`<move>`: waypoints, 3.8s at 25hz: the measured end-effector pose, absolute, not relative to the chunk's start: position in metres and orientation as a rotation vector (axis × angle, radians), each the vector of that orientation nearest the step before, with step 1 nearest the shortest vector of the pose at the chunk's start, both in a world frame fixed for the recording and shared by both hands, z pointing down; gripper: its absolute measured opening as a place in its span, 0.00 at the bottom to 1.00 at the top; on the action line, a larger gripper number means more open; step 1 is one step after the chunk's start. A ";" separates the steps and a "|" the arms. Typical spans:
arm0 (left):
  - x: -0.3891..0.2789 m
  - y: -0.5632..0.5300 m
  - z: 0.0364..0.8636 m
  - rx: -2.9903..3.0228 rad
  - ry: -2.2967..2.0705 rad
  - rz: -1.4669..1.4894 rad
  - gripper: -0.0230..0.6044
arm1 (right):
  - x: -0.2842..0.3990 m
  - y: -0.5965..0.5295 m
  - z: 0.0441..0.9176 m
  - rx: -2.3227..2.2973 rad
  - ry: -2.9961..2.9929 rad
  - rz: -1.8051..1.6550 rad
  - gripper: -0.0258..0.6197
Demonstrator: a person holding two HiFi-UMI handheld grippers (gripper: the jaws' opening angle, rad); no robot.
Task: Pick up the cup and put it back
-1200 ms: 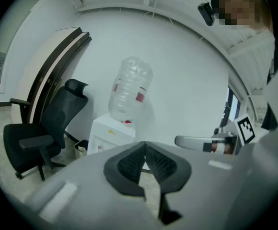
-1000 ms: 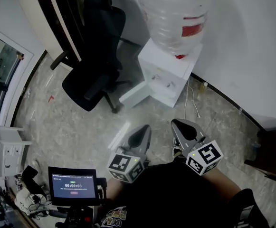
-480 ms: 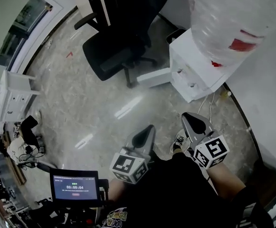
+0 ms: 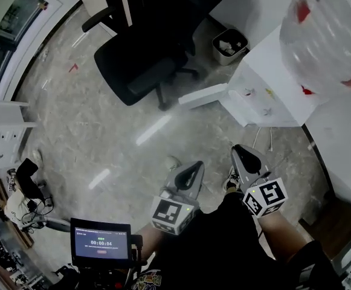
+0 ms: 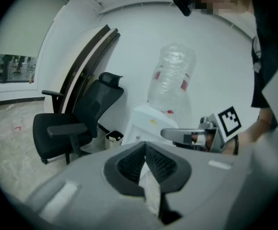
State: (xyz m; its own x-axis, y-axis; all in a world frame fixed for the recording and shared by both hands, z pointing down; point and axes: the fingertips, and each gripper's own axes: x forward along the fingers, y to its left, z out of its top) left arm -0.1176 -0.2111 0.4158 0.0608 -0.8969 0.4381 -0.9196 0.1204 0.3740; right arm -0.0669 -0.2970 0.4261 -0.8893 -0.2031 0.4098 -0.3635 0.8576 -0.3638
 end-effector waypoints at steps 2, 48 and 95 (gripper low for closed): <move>-0.129 -0.213 0.438 1.820 -1.761 0.098 0.04 | -0.075 -0.300 0.456 0.521 -2.629 0.623 0.11; -0.084 -0.272 0.925 2.350 -1.308 0.046 0.04 | 0.021 -0.534 1.186 1.288 -1.933 0.627 0.13; -0.092 -0.108 0.416 1.998 -1.584 0.021 0.04 | -0.019 -0.273 0.491 0.758 -2.520 0.382 0.12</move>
